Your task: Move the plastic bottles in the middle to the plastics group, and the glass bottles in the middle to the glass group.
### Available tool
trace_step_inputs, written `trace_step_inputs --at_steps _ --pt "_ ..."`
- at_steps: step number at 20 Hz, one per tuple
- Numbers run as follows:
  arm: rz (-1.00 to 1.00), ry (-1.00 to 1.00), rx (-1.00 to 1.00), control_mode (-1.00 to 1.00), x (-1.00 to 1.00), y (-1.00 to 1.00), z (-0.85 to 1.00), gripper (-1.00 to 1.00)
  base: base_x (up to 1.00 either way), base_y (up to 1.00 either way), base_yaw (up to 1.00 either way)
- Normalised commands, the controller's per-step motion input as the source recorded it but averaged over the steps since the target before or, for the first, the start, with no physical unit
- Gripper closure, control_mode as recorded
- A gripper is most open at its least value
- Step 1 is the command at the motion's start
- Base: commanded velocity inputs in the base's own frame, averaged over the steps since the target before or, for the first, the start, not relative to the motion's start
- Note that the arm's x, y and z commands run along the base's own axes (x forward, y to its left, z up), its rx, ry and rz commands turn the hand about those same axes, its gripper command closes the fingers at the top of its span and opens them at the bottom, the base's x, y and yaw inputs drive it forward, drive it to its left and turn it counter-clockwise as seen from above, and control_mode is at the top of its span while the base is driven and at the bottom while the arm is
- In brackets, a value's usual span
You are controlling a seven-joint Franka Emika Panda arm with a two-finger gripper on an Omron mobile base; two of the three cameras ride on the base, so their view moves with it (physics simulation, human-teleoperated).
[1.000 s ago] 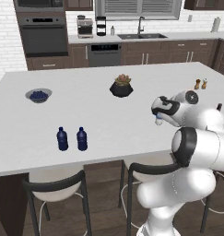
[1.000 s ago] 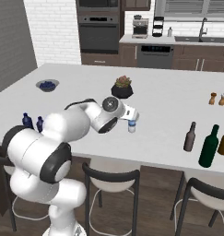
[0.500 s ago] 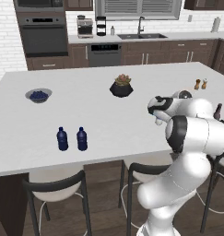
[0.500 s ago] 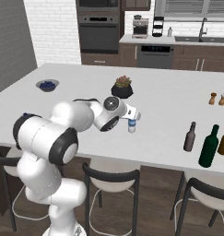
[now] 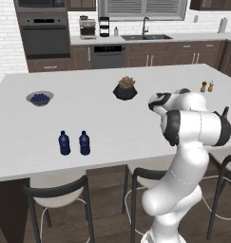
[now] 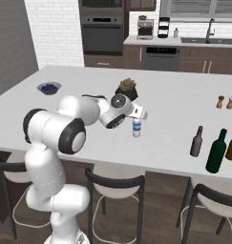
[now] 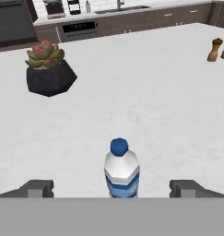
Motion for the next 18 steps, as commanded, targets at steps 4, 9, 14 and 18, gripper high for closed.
trace_step_inputs --at_steps 4,9,14,18 --pt "0.0 0.0 0.0 -1.0 0.31 -0.25 -0.19 -1.0 0.0 0.0 0.0" --pt "0.0 0.0 0.0 -1.0 0.3 -0.1 -0.26 -1.0 0.0 0.0 0.0" --pt "0.0 0.01 0.0 -1.0 0.18 0.0 -0.31 -1.0 0.0 0.0 0.0" --pt "0.0 0.01 0.0 -1.0 0.08 -0.03 -0.23 -1.0 0.0 0.0 0.0"
